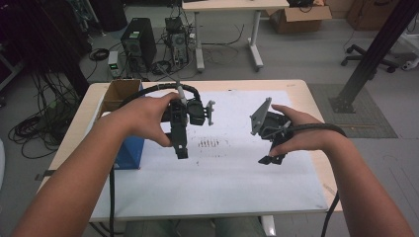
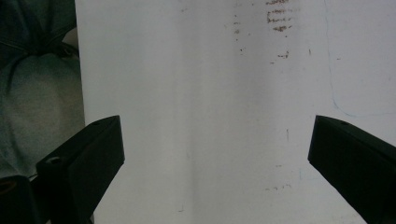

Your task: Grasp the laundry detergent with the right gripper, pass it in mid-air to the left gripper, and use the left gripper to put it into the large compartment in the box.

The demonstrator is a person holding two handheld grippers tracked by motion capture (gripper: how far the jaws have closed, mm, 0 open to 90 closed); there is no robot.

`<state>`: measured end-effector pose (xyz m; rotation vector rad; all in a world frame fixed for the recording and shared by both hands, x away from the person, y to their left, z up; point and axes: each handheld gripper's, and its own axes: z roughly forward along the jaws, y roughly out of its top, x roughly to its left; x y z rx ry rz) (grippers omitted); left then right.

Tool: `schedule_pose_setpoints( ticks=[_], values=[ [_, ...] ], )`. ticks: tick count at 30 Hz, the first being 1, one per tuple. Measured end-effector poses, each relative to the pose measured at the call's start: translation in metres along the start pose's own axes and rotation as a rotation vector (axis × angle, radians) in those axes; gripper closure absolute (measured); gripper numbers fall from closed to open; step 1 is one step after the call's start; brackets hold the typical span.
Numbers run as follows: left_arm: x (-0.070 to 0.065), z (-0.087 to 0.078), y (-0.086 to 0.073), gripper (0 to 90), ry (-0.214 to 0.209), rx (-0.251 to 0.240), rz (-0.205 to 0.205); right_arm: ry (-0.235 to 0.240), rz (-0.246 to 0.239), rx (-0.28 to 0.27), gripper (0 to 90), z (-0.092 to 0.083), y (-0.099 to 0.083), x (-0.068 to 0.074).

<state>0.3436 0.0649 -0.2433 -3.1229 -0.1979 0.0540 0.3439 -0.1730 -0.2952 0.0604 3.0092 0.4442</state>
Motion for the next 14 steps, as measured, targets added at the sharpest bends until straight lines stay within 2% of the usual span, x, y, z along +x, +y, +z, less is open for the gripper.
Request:
schedule_pose_setpoints(
  ticks=[14],
  values=[
    [-0.0012, -0.0008, -0.0044, 0.2, 0.001, 0.004, -0.006, 0.001, -0.004, -0.001, 3.8, 0.0002, 0.0040, 0.0014]
  ],
)
